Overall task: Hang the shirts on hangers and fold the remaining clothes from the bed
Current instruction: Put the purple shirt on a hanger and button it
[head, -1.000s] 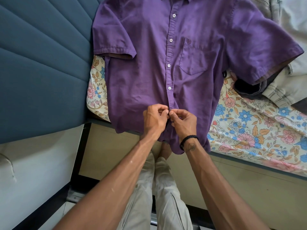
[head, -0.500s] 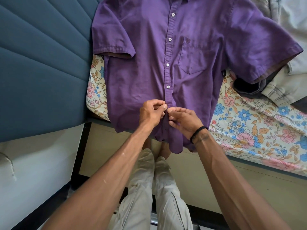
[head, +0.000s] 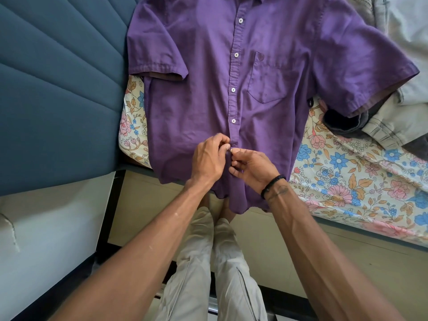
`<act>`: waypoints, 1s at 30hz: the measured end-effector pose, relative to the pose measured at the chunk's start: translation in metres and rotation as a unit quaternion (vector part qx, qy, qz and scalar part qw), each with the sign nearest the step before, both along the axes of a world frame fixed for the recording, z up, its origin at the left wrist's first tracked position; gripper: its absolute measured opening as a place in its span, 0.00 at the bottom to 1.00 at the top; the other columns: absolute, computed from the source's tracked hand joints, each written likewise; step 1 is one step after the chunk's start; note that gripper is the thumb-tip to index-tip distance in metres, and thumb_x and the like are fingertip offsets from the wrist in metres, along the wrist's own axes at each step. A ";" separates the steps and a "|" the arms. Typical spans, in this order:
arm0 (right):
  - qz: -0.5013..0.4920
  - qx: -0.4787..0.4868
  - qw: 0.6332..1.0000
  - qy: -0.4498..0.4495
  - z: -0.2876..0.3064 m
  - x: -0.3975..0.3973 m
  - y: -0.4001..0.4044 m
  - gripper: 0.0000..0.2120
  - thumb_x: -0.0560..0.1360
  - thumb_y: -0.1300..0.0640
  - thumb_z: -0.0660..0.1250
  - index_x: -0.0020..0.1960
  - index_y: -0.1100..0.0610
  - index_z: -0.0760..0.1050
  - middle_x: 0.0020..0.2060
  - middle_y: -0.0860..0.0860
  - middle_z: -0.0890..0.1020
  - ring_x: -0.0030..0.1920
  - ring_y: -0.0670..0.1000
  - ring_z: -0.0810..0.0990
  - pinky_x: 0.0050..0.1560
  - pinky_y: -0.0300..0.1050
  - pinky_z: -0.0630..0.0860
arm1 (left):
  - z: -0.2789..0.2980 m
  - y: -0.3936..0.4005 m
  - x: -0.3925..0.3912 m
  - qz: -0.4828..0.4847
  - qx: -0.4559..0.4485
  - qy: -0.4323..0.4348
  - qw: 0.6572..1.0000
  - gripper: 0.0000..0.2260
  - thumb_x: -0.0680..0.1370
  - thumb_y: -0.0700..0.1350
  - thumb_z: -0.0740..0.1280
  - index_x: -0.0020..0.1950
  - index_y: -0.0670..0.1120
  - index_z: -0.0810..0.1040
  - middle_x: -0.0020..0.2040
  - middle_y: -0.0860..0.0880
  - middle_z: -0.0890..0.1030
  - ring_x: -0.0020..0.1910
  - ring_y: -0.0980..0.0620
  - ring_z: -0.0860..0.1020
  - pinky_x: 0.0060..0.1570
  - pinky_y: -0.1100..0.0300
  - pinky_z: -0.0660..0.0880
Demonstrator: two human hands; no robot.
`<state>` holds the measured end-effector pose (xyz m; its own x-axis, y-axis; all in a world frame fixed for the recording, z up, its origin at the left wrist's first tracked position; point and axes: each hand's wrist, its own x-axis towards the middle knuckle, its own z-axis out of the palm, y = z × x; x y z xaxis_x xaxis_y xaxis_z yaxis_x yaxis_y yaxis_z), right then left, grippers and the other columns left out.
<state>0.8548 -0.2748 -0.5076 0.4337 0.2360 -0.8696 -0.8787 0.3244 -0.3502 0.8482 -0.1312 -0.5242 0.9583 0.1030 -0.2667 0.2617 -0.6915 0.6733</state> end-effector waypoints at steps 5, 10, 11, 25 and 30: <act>-0.014 -0.179 0.983 -0.048 -0.012 -0.011 0.006 0.06 0.79 0.66 0.67 0.47 0.58 0.82 0.36 0.50 0.80 0.31 0.45 0.74 0.38 0.43 0.74 | -0.008 -0.001 0.000 0.055 -0.058 0.094 0.992 0.04 0.79 0.44 0.68 0.51 0.50 0.83 0.41 0.53 0.86 0.40 0.52 0.84 0.46 0.53 0.82; 0.150 -0.420 0.874 -0.194 -0.011 -0.048 0.008 0.10 0.71 0.57 0.76 0.46 0.51 0.75 0.39 0.48 0.83 0.38 0.48 0.81 0.43 0.44 0.78 | -0.013 -0.004 -0.027 0.071 -0.128 0.228 0.963 0.11 0.80 0.51 0.67 0.46 0.47 0.85 0.36 0.50 0.86 0.36 0.54 0.85 0.45 0.50 0.83; 0.189 -0.428 0.860 -0.202 -0.011 -0.057 0.010 0.14 0.69 0.53 0.77 0.46 0.50 0.73 0.40 0.48 0.82 0.39 0.49 0.80 0.41 0.46 0.77 | -0.010 -0.003 -0.033 0.061 -0.128 0.239 0.961 0.13 0.79 0.55 0.66 0.47 0.48 0.85 0.38 0.51 0.87 0.38 0.54 0.86 0.46 0.51 0.83; 0.213 -0.560 0.787 -0.147 -0.024 -0.089 0.015 0.06 0.74 0.58 0.65 0.50 0.50 0.75 0.47 0.49 0.82 0.50 0.58 0.81 0.44 0.51 0.76 | -0.015 0.009 -0.054 -0.079 -0.053 0.121 0.988 0.10 0.76 0.39 0.69 0.53 0.49 0.86 0.48 0.53 0.86 0.47 0.52 0.83 0.56 0.57 0.79; 0.197 -0.543 0.802 -0.156 -0.027 -0.096 -0.002 0.03 0.78 0.56 0.67 0.49 0.53 0.79 0.43 0.51 0.83 0.47 0.58 0.83 0.48 0.56 0.81 | -0.019 0.002 -0.064 -0.070 0.028 0.102 0.992 0.09 0.75 0.42 0.75 0.53 0.51 0.83 0.45 0.52 0.80 0.42 0.49 0.81 0.47 0.51 0.80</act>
